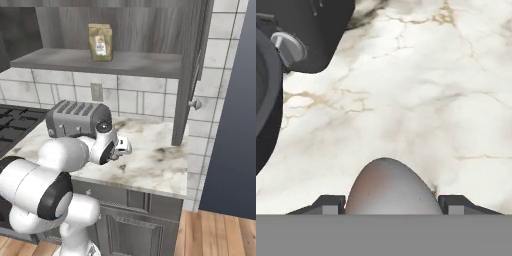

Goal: Pick the egg and butter from the fridge and place them by the bowl for mixing.

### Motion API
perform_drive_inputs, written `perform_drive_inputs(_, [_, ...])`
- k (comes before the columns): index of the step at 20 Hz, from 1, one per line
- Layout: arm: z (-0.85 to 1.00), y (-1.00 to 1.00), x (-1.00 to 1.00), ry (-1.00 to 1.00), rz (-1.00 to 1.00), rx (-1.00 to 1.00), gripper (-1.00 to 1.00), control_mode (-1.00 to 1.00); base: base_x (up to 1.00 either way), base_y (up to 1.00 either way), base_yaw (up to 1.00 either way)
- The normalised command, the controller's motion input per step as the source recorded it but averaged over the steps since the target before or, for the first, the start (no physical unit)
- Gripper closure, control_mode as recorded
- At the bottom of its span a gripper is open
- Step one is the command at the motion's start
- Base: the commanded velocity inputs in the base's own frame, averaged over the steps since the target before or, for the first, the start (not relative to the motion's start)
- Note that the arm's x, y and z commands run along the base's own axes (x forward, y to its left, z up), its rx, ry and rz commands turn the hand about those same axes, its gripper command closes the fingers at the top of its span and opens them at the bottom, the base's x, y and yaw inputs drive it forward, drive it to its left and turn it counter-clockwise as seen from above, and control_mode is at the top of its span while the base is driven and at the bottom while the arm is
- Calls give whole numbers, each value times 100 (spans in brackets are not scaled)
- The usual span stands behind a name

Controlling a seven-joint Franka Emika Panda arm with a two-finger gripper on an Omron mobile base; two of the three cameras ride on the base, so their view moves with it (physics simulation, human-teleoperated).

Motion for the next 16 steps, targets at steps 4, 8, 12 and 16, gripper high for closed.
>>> perform_drive_inputs(4, [-22,0,17,0,6,-2,-100,-100,0,0,0])
perform_drive_inputs(8, [0,0,0,0,0,0,-100,-100,0,0,0])
perform_drive_inputs(12, [36,0,0,-4,-1,0,-100,-100,0,0,0])
perform_drive_inputs(16, [100,0,-12,-4,-3,0,-100,-100,0,0,0])
